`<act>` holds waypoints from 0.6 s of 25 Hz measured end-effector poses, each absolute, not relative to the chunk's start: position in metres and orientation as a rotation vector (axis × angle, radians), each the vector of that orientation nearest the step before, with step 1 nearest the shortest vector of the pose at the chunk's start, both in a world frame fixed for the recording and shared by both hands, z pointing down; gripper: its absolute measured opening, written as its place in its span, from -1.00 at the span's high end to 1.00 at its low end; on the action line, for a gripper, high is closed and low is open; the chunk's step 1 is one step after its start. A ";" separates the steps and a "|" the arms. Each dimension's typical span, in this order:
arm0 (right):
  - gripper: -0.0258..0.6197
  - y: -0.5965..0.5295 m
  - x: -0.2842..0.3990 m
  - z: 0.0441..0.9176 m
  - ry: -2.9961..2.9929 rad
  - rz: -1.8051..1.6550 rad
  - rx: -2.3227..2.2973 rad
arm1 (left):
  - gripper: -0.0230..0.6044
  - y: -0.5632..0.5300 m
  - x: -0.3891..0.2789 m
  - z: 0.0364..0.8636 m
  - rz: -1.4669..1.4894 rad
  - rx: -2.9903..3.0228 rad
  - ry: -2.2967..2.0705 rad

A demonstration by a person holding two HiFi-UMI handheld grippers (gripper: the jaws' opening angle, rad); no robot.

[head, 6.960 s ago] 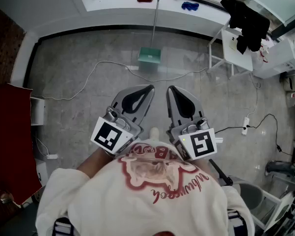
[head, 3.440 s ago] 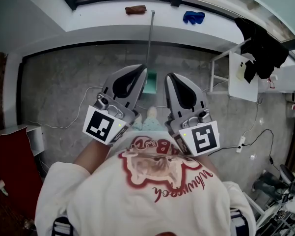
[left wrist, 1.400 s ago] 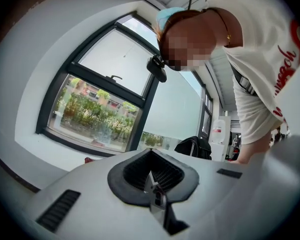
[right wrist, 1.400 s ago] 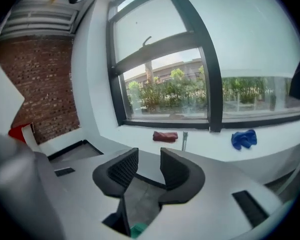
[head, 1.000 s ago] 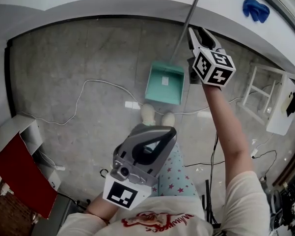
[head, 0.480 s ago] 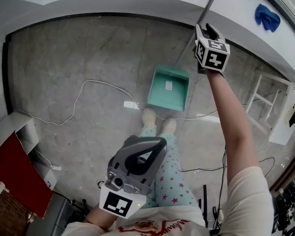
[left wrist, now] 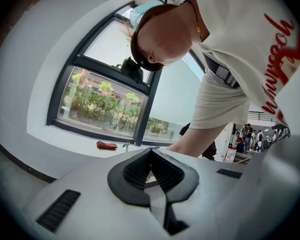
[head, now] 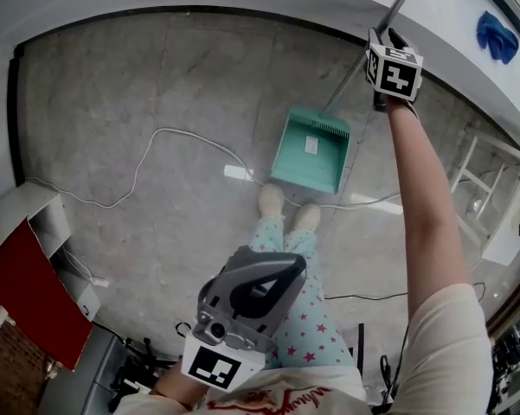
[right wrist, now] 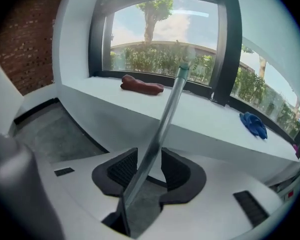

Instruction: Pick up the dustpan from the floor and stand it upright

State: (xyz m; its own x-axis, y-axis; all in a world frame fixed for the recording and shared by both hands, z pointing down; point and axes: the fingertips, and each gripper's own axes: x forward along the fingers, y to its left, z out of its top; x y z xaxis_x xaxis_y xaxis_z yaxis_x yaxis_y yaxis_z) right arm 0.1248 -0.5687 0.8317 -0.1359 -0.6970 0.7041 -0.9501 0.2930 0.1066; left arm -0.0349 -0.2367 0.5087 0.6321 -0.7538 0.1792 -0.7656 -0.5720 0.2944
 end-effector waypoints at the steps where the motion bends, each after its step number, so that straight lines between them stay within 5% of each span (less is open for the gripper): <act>1: 0.47 -0.572 0.126 0.833 -1.890 0.499 1.487 | 0.87 -0.236 -0.036 0.511 0.053 2.508 -1.218; 15: 0.52 -0.580 0.128 0.849 -1.865 0.662 1.527 | 0.87 -0.233 -0.044 0.534 0.107 2.486 -1.270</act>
